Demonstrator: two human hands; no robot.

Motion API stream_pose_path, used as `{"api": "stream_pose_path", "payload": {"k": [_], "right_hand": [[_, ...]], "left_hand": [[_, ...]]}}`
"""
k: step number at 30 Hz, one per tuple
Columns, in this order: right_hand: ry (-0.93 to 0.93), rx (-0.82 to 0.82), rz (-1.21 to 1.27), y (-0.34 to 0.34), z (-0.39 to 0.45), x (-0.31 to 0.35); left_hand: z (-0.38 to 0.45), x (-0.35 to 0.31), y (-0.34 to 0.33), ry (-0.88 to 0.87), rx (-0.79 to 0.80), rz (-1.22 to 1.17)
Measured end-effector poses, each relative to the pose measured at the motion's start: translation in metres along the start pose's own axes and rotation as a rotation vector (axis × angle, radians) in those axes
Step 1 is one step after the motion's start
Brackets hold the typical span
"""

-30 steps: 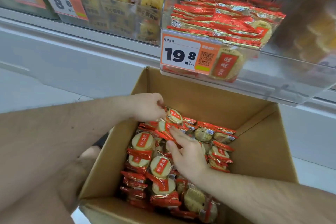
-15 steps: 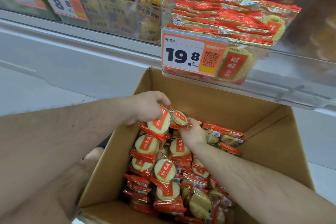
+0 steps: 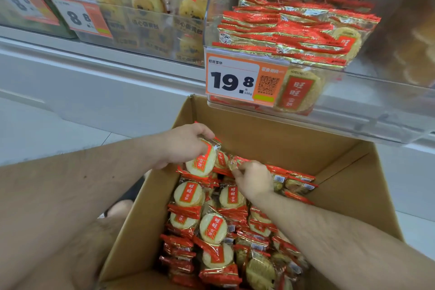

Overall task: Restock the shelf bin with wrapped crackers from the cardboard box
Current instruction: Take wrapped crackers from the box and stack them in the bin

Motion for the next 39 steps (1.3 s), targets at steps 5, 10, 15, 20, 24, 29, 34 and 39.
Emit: {"api": "stream_pose_path", "payload": {"k": [5, 10, 15, 20, 24, 29, 34, 39], "right_hand": [[-0.155, -0.061, 0.395, 0.080, -0.042, 0.004], [-0.123, -0.181, 0.547, 0.151, -0.080, 0.027], [-0.276, -0.133, 0.812, 0.172, -0.092, 0.039], [-0.270, -0.101, 0.847, 0.189, -0.098, 0.035], [-0.170, -0.110, 0.875, 0.208, -0.098, 0.031], [0.011, -0.259, 0.799, 0.241, -0.091, 0.032], [0.251, -0.127, 0.637, 0.259, -0.092, 0.041], [0.364, -0.086, 0.391, 0.261, -0.089, 0.040]], "left_hand": [[-0.001, -0.009, -0.006, -0.014, 0.007, -0.056], [-0.014, -0.030, -0.025, -0.052, 0.133, -0.095], [-0.046, -0.065, -0.037, -0.119, 0.226, -0.323], [-0.066, -0.080, -0.036, -0.293, 0.240, -0.308], [-0.066, -0.080, -0.031, -0.379, 0.193, -0.278], [-0.080, -0.095, -0.011, -0.557, 0.108, -0.290], [-0.098, -0.107, 0.000, -0.796, 0.043, -0.046], [-0.111, -0.118, 0.003, -0.906, -0.047, 0.038]]}}
Point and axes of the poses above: each hand's wrist, its own z-axis towards the middle knuckle, its own y-axis out of the back of the hand, x = y × z, the point moved 3 cm from there along z, towards the middle knuckle, and after that the axes turned 8 degrees about -x, right-handed, at the moved point
